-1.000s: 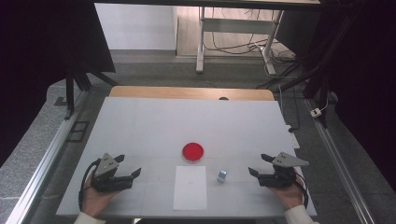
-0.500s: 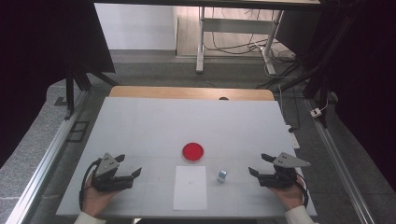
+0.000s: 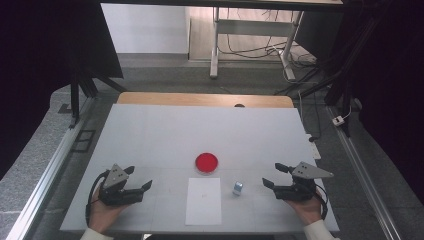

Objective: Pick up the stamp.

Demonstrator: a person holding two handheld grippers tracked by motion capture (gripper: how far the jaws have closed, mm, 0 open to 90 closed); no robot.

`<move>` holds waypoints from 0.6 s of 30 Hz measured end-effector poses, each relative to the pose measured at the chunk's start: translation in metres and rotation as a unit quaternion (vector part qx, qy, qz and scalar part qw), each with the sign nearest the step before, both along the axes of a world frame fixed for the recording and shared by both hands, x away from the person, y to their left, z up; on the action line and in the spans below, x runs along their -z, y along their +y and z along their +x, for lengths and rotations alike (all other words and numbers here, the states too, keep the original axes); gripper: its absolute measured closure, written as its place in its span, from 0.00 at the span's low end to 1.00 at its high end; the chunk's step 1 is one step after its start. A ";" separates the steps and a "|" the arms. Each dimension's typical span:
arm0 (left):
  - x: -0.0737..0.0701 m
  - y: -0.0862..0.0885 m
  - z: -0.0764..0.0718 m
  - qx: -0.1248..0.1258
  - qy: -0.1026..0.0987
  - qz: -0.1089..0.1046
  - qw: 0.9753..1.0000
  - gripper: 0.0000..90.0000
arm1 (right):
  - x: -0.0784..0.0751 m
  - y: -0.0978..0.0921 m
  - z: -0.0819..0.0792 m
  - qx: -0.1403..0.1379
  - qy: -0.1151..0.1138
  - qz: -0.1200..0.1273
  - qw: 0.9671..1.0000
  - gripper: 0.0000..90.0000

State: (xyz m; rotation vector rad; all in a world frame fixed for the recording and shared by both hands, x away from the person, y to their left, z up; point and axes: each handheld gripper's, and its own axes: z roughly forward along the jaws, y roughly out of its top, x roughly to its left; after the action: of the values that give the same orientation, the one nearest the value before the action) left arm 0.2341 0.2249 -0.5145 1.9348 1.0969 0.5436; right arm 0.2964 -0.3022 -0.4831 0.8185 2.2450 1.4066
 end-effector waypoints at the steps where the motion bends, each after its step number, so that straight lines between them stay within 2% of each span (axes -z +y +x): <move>1: 0.000 -0.001 0.001 0.001 0.001 0.002 1.000 0.21 | -0.001 0.001 -0.001 -0.004 0.000 -0.003 1.000 0.26; 7: 0.000 0.001 0.000 -0.001 0.001 0.000 1.000 0.21 | -0.011 0.010 -0.003 -0.024 0.000 -0.004 1.000 0.26; 18: 0.001 0.002 -0.001 -0.002 0.001 0.002 1.000 0.21 | -0.033 0.032 -0.001 -0.070 0.003 -0.029 0.997 0.28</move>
State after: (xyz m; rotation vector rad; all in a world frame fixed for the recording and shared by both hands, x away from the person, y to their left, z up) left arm 0.2329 0.2271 -0.5150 1.9373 1.1034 0.5464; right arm 0.2959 -0.2704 -0.4502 0.6579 2.3764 1.3949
